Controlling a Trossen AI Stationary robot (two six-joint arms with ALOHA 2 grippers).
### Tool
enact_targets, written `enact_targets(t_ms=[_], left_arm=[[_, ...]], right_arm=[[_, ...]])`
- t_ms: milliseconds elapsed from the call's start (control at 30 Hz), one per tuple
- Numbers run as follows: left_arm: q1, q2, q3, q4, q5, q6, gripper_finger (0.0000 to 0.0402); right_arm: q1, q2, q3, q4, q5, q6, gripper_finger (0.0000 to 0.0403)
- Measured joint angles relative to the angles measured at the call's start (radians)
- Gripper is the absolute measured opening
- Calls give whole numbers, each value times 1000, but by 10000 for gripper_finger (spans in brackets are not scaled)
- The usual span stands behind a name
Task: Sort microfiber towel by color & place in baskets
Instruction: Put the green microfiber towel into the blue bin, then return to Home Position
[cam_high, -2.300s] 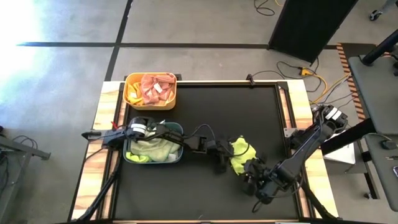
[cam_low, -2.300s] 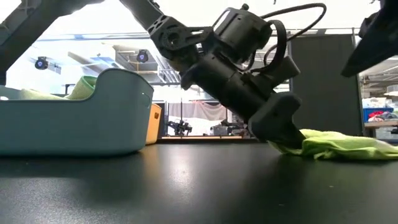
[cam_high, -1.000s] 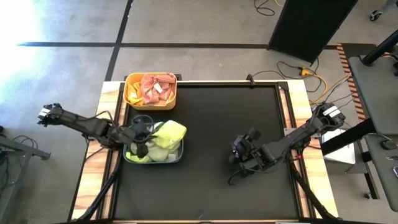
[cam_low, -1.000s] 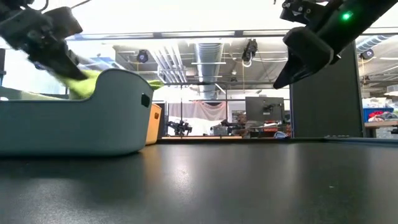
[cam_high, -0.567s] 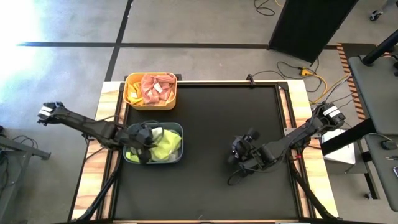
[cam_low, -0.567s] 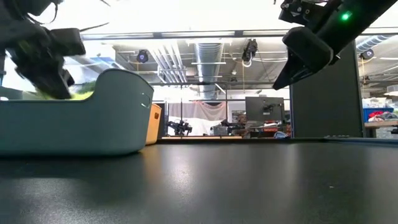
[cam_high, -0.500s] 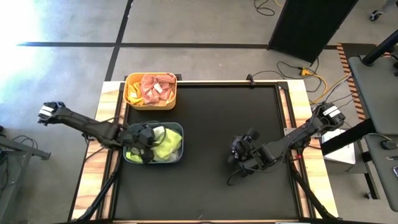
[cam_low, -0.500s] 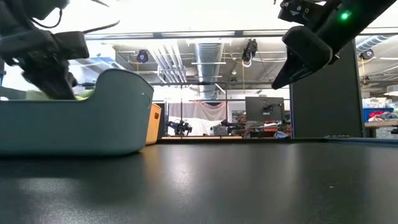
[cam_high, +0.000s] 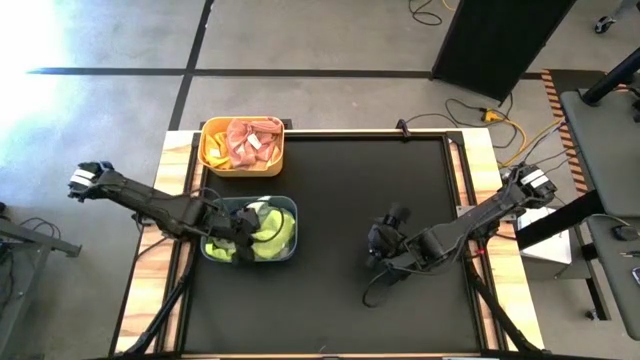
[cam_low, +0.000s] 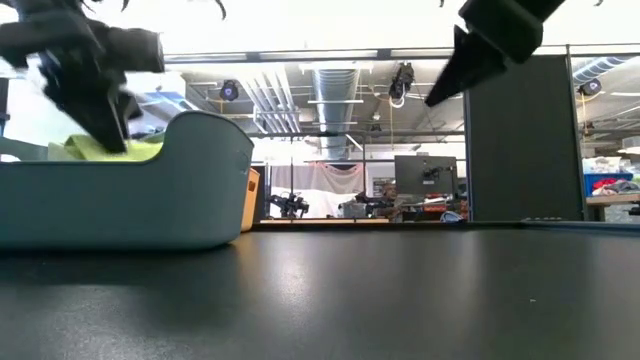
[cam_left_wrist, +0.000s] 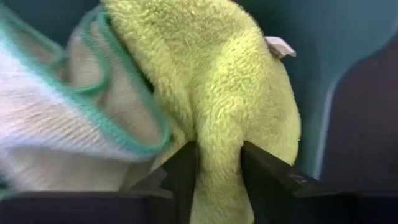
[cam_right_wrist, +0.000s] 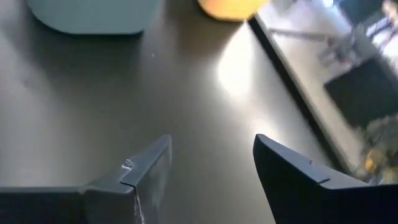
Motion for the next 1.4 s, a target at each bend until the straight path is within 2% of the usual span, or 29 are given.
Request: enact_targets(t_ms=[133,233,300,433,567,667,733,800,867,1000,1133,1200,1300,1400], left_arm=[[-1,-22,127,-160,-11,42,140],[-6,-54,205,-144,-43,133,154],[-10,-77,237,-85,-76,211,157],[-10,-137,208,176,-159,393,159],[-10,-168,72,494,-165,512,159],[-6,-162,-65,769,-162,578,159],[2,-145,-138,920,-161,615,159],[5,-147,-178,948,-162,630,159],[8,-166,-181,929,-170,644,159],[11,-254,-165,768,-178,653,156],[11,-360,-159,672,-174,613,153],[12,-399,-188,639,-132,606,153],[14,-455,-241,651,-49,600,153],[14,-485,-294,720,-21,592,153]], right_arm=[[-27,0,54,27,11,-186,223],[-66,-1,64,115,8,-289,223],[-98,-1,54,201,-38,-362,220],[-166,14,-23,489,-164,-505,210],[-216,59,-123,837,-248,-614,201],[-231,89,-167,989,-257,-671,194],[-241,88,-182,1024,-257,-707,190],[-249,71,-186,1042,-257,-728,185],[-257,31,-203,1035,-256,-746,179],[-277,-81,-279,1019,-257,-799,170],[-305,-257,-396,1026,-261,-806,161],[-313,-360,-470,1028,-263,-818,154],[-316,-527,-580,1020,-268,-819,142],[-315,-722,-668,984,-273,-775,132]])
